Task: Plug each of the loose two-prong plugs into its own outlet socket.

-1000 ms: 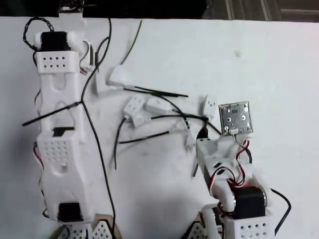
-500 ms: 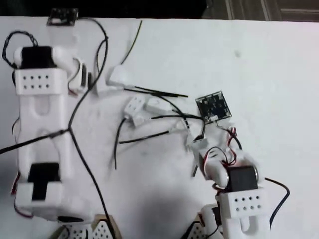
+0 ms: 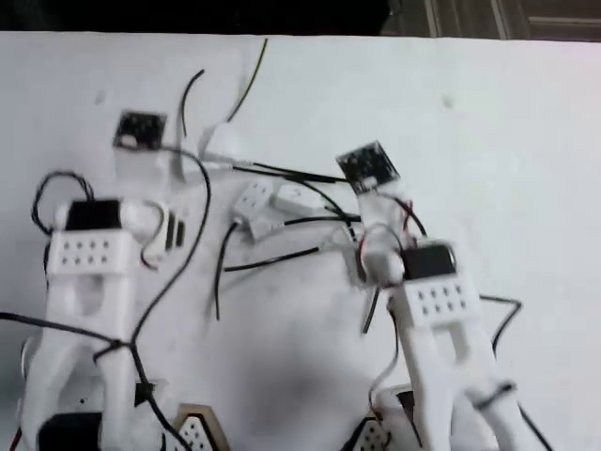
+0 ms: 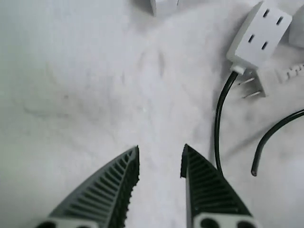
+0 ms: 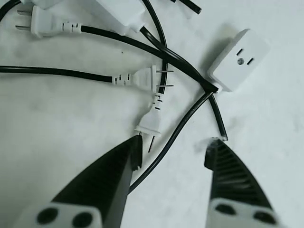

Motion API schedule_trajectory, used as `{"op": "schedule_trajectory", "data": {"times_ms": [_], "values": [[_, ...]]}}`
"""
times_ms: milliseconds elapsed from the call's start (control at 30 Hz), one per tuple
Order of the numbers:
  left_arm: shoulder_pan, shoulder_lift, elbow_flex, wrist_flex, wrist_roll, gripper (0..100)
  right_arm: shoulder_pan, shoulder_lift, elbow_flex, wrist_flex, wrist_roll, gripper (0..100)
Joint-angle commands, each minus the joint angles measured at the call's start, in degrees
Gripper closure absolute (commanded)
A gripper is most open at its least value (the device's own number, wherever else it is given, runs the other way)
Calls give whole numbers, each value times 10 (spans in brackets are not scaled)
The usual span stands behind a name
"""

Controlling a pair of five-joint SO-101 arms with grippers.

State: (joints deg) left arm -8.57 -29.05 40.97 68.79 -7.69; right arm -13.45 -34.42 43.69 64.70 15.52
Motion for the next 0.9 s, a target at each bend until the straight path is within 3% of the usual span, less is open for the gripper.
{"op": "schedule_trajectory", "data": {"times_ms": [0,400,867], "values": [[-1,-54,79,-55,-7,845,-6,107,-84,-9,4,789],[-22,-68,187,-161,-27,845,-2,407,-244,-9,6,790],[-28,-66,188,-162,-28,845,-7,479,-258,34,6,807]]}}
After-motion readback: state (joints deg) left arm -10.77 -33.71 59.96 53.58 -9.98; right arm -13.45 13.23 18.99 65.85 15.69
